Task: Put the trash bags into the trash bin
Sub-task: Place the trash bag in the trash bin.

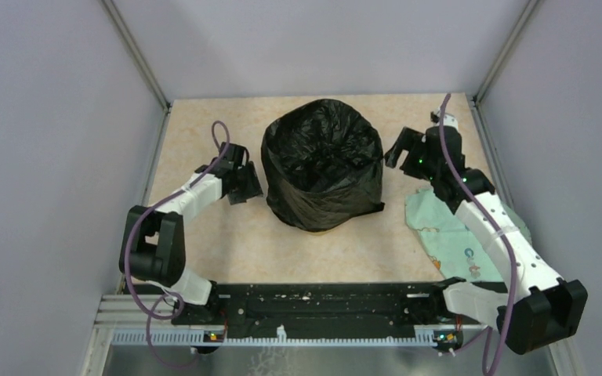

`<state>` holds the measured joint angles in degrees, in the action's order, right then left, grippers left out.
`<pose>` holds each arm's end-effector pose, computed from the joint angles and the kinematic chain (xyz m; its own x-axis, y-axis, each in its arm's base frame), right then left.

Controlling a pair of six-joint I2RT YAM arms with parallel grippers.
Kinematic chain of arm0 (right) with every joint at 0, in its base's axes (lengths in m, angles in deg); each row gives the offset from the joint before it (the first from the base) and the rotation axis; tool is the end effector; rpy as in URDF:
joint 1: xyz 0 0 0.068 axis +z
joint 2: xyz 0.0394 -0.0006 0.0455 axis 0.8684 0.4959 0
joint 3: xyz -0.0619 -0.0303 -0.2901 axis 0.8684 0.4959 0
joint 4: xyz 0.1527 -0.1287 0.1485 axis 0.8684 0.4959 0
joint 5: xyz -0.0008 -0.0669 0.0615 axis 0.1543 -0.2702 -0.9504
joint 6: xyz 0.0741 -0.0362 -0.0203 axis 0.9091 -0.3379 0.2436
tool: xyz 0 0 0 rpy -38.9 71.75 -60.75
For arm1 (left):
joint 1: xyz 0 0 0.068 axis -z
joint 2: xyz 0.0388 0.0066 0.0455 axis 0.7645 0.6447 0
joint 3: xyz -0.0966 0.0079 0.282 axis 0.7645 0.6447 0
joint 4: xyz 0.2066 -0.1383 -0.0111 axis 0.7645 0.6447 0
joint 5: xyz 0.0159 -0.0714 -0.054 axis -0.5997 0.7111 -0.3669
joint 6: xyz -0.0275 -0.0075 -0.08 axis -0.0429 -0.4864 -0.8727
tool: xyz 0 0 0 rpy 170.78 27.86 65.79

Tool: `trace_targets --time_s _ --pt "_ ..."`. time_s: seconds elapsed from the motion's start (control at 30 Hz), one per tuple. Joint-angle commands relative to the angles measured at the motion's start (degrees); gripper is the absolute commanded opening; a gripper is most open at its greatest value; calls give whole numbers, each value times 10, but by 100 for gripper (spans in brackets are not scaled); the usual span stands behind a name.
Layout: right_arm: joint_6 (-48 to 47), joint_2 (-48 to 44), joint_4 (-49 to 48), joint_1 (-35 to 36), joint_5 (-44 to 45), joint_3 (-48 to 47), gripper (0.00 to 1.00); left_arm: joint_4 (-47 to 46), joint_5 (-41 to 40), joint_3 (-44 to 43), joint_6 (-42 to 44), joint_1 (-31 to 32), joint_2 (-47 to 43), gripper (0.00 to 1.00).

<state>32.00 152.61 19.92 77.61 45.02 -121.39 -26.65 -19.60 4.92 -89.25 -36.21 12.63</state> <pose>0.2431 0.0670 0.3222 -0.5497 0.3769 -0.7455 0.1004 0.9158 0.3889 0.3060 -0.0751 0.1931 -0.8409 -0.3271 -0.4312 -0.2247 0.9358 -0.2716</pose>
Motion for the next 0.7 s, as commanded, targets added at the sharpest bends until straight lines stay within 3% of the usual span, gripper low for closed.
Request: trace_targets --time_s 0.0,0.33,0.67 --pt "-46 -8 91 -2 -4 -131 84 22 -39 -40 35 -11 -50 62" --pt "-95 103 204 64 -7 -413 93 26 -23 -130 56 -34 -64 70" --pt "-119 215 272 124 -10 -620 94 27 52 -347 51 -70 64 73"
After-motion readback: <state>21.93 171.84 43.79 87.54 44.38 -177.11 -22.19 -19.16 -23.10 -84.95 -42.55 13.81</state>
